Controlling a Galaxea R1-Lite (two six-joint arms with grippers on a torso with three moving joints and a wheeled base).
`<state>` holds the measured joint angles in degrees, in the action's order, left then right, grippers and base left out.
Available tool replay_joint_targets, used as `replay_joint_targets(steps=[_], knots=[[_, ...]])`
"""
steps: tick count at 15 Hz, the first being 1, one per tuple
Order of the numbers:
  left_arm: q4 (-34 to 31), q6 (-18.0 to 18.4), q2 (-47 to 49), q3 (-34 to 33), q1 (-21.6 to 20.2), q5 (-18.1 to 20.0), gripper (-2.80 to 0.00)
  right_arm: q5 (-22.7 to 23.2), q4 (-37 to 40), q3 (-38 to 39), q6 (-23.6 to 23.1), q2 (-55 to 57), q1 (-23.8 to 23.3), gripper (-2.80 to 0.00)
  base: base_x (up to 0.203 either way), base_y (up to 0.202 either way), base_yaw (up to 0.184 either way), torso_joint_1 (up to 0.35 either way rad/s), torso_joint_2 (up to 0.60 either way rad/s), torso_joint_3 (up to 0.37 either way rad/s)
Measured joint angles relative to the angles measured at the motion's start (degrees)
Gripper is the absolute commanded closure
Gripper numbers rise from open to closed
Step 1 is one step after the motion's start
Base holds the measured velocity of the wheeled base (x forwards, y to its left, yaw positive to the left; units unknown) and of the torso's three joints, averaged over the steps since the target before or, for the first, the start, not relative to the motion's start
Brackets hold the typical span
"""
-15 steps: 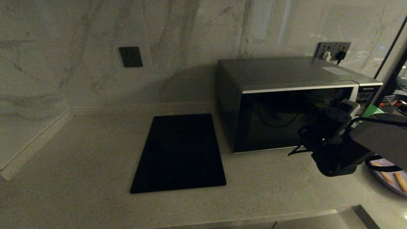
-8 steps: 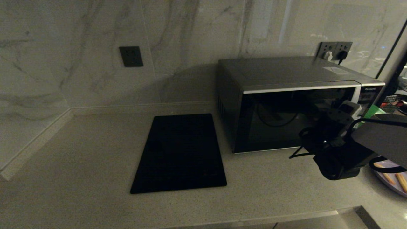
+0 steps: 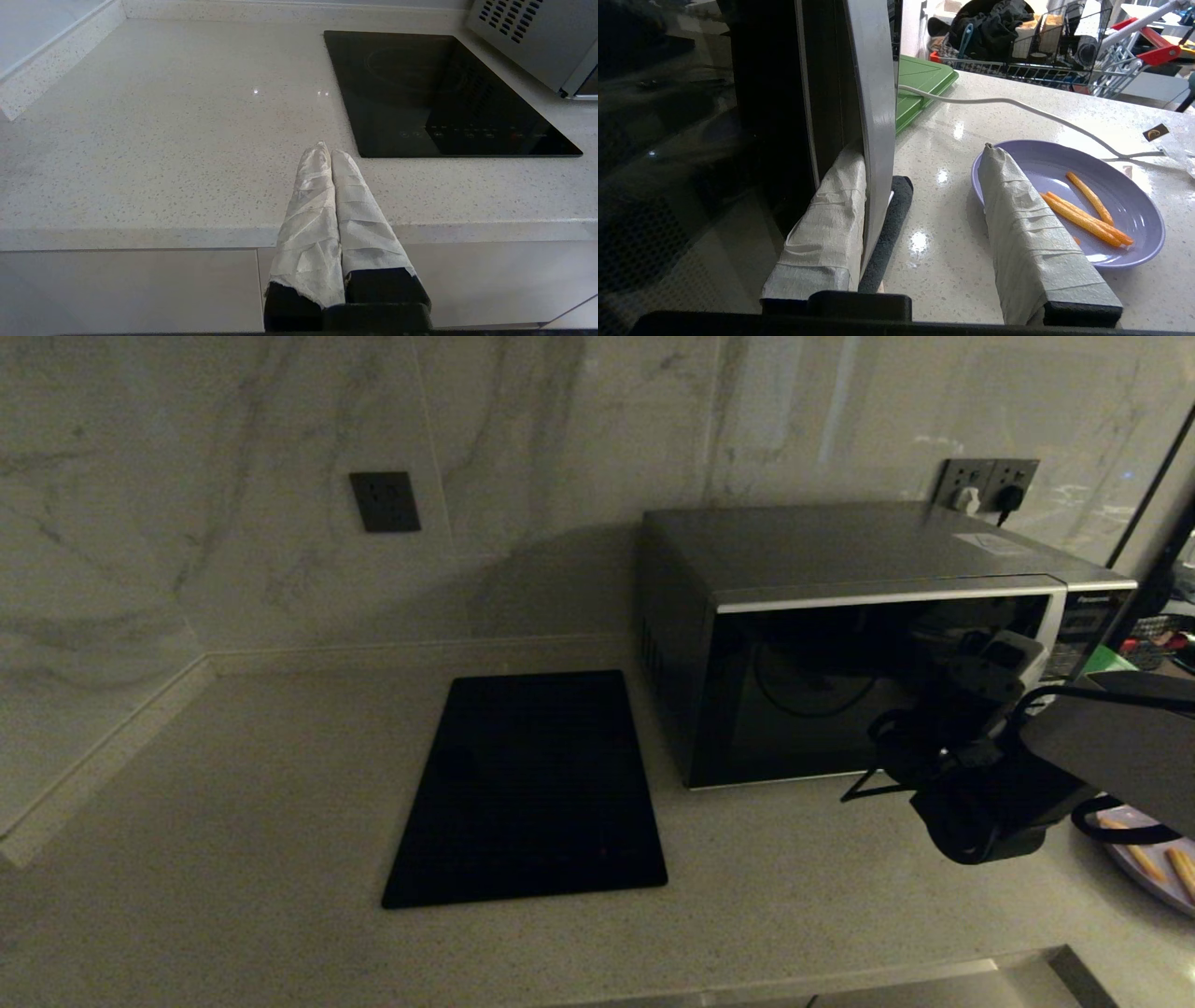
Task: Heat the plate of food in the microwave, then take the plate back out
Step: Open the microwave oven
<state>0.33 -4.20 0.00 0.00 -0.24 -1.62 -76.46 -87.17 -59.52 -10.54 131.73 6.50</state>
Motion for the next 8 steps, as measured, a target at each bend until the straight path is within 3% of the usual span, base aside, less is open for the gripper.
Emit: replay_joint_targets(steps=[8], knots=[[0.0, 0.0, 0.0, 0.0, 0.0, 0.0, 0.00, -1.9, 0.0, 1.0, 0.1, -1.7, 1.9, 0.00, 0.000, 0.000, 0.000, 0.000, 0.00, 0.000]])
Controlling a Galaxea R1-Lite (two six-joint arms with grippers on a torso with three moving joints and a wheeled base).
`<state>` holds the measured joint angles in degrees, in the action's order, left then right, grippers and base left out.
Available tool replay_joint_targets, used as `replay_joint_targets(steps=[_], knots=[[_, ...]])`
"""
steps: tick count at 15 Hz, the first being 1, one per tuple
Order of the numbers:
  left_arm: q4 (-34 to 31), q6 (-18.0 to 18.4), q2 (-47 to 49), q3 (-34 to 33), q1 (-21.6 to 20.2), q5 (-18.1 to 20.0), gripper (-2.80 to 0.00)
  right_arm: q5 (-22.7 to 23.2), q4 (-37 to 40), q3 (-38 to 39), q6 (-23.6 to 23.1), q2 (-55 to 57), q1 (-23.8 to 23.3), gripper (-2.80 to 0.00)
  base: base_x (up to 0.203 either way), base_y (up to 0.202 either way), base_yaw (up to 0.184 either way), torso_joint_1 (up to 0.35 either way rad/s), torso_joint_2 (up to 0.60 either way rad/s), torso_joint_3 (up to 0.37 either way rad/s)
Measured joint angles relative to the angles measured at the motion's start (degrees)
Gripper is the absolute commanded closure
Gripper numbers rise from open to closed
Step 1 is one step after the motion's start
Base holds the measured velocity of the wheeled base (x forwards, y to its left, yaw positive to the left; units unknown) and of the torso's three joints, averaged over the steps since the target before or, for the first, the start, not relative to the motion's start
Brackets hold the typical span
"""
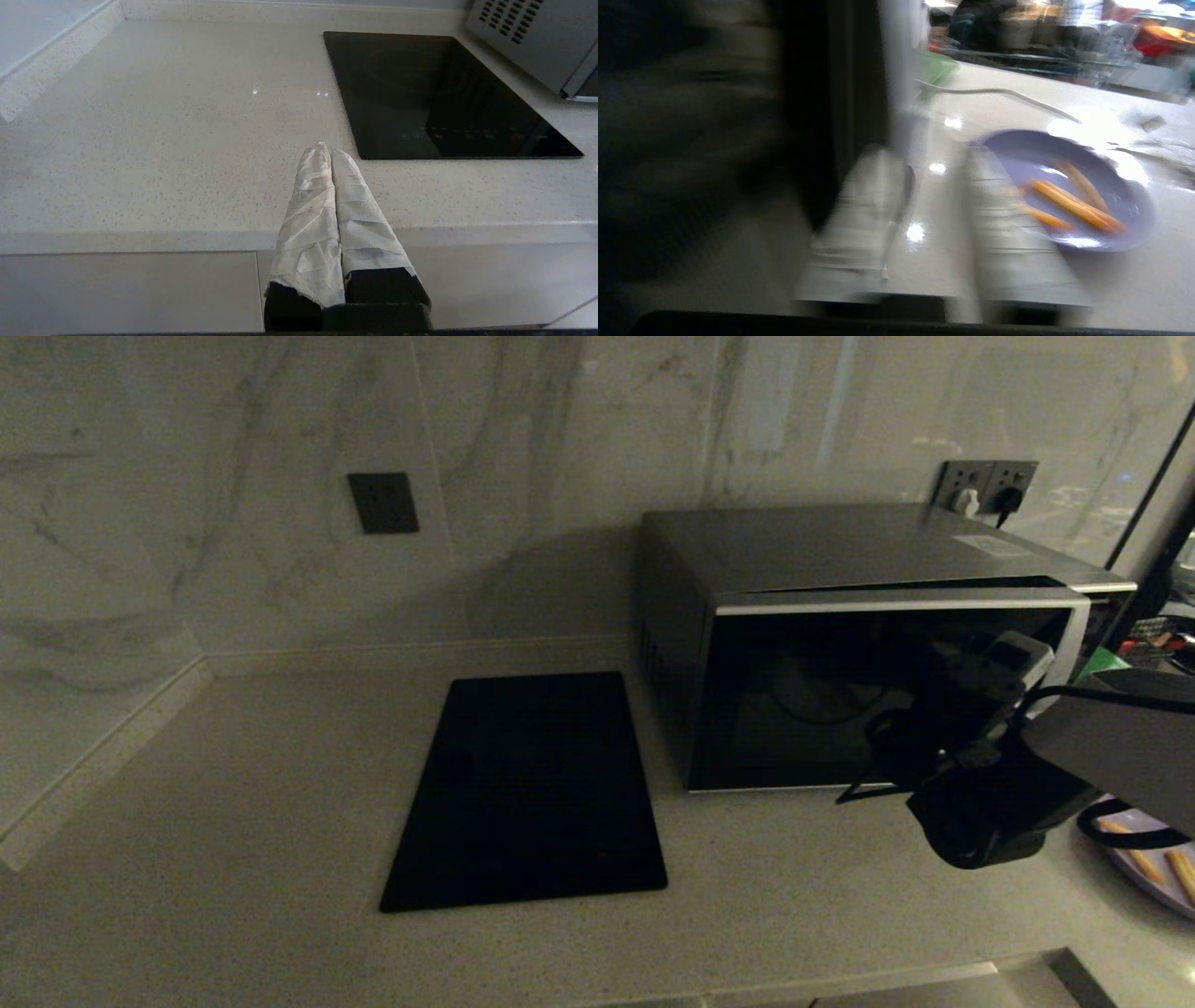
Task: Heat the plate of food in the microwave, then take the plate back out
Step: Open the microwave oven
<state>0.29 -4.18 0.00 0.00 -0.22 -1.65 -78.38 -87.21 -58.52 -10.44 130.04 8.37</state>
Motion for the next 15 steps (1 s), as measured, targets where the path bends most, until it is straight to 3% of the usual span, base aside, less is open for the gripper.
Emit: replay_joint_targets(steps=[7, 15], knots=[[0.0, 0.0, 0.0, 0.0, 0.0, 0.0, 0.00, -1.3, 0.1, 1.0, -0.1, -1.2, 1.6, 0.00, 0.000, 0.000, 0.000, 0.000, 0.00, 0.000], [0.1, 0.0, 0.0, 0.0, 0.0, 0.0, 0.00, -2.2, -0.1, 9.5, 0.5, -6.6, 9.2, 0.00, 0.000, 0.000, 0.000, 0.000, 0.00, 0.000]])
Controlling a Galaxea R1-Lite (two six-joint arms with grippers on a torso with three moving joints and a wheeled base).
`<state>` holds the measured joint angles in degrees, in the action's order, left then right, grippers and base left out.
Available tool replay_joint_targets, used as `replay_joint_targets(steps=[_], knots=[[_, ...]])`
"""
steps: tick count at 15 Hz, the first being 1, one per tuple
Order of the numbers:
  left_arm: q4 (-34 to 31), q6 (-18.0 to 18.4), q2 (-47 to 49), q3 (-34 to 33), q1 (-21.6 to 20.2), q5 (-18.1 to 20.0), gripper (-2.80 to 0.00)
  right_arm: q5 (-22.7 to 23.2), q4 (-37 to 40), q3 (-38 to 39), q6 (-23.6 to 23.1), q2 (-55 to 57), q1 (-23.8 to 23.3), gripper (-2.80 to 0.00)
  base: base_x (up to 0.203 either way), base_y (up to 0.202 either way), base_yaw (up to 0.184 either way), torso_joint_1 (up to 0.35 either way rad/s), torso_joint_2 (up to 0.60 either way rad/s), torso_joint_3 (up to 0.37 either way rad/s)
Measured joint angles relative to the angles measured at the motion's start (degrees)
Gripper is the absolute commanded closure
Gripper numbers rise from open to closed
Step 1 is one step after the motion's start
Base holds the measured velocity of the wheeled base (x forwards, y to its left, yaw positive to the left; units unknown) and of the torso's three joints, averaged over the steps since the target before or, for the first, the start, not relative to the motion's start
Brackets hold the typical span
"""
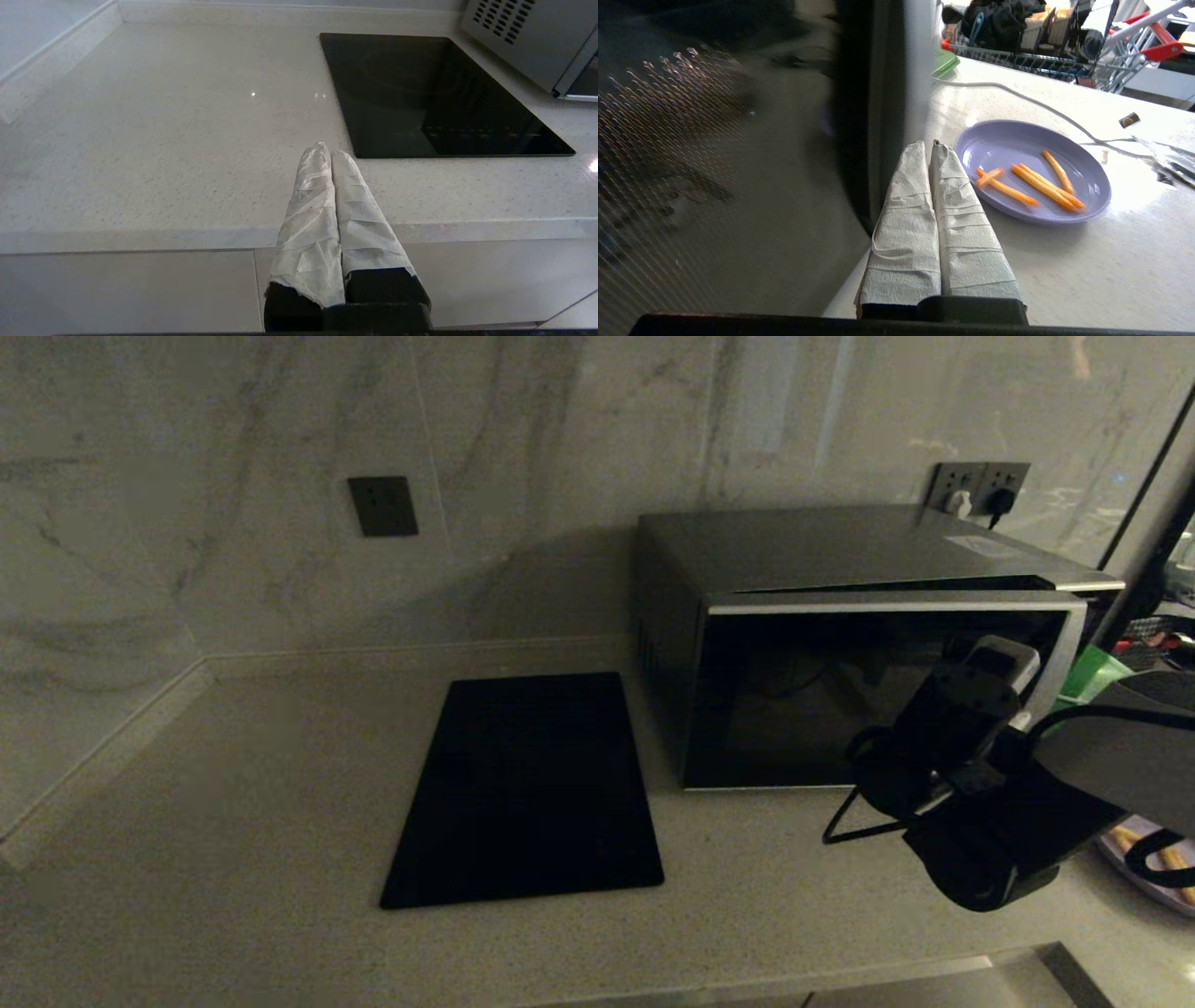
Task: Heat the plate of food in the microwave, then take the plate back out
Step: Open the microwave oven
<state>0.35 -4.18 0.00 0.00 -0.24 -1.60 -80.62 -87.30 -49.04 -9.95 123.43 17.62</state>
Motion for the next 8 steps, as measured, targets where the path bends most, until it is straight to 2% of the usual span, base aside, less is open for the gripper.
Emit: replay_joint_targets(steps=[5, 6, 8], knots=[[0.0, 0.0, 0.0, 0.0, 0.0, 0.0, 0.00, 0.6, 0.1, 4.0, -0.7, -6.4, 6.5, 0.00, 0.000, 0.000, 0.000, 0.000, 0.00, 0.000], [0.0, 0.0, 0.0, 0.0, 0.0, 0.0, 0.00, 1.2, 0.1, 4.1, -2.5, -9.1, 7.6, 0.00, 0.000, 0.000, 0.000, 0.000, 0.00, 0.000], [0.0, 0.0, 0.0, 0.0, 0.0, 0.0, 0.00, 3.4, 0.1, 3.9, -9.6, -16.0, 8.9, 0.00, 0.000, 0.000, 0.000, 0.000, 0.00, 0.000]])
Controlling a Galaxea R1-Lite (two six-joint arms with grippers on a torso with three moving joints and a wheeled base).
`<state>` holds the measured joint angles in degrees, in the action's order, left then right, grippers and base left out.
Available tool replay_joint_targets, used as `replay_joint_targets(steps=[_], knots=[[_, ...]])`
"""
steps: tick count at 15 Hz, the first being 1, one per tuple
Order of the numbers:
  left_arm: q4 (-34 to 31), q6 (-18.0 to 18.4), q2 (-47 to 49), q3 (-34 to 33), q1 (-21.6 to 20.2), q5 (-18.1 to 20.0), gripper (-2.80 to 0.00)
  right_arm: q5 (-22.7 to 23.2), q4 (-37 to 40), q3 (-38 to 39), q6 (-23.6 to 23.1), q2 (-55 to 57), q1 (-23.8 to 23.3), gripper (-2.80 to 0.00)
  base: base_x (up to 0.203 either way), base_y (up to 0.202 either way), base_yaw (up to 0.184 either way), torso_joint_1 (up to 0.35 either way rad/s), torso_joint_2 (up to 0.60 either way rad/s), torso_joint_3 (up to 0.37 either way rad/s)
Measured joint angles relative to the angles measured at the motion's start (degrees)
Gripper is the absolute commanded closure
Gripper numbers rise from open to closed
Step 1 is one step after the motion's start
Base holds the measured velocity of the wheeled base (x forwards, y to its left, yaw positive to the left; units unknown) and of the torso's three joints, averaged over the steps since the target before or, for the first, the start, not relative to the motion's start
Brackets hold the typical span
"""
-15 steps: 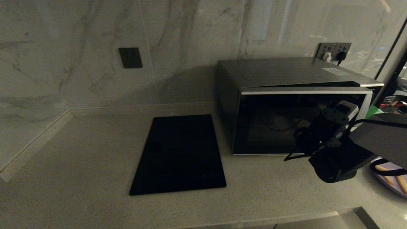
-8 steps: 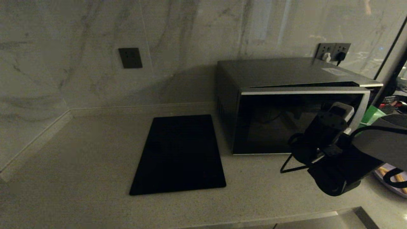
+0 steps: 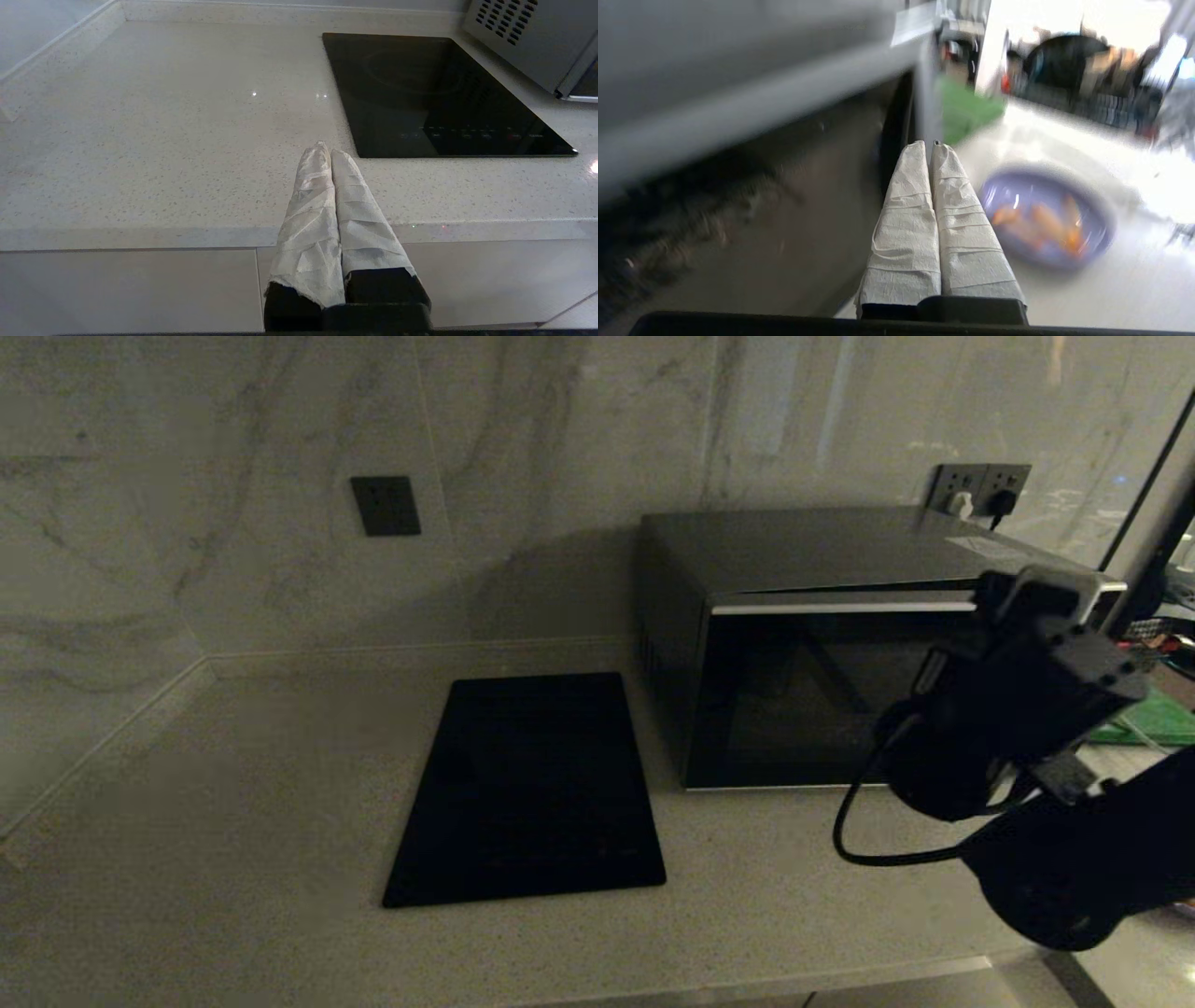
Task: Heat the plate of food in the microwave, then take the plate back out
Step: Open the microwave oven
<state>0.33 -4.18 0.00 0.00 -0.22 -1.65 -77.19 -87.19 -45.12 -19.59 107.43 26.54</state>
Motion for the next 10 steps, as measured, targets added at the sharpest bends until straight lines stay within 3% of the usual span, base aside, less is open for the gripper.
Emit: replay_joint_targets(steps=[4, 6, 10], knots=[[0.0, 0.0, 0.0, 0.0, 0.0, 0.0, 0.00, 2.5, 2.5, -3.1, -21.8, -16.0, 2.4, 0.00, 0.000, 0.000, 0.000, 0.000, 0.00, 0.000], [0.0, 0.0, 0.0, 0.0, 0.0, 0.0, 0.00, 2.0, 10.1, -8.2, -29.9, -23.0, 7.7, 0.00, 0.000, 0.000, 0.000, 0.000, 0.00, 0.000], [0.0, 0.0, 0.0, 0.0, 0.0, 0.0, 0.00, -3.7, 29.0, -17.8, -33.8, -32.5, 22.9, 0.00, 0.000, 0.000, 0.000, 0.000, 0.00, 0.000]])
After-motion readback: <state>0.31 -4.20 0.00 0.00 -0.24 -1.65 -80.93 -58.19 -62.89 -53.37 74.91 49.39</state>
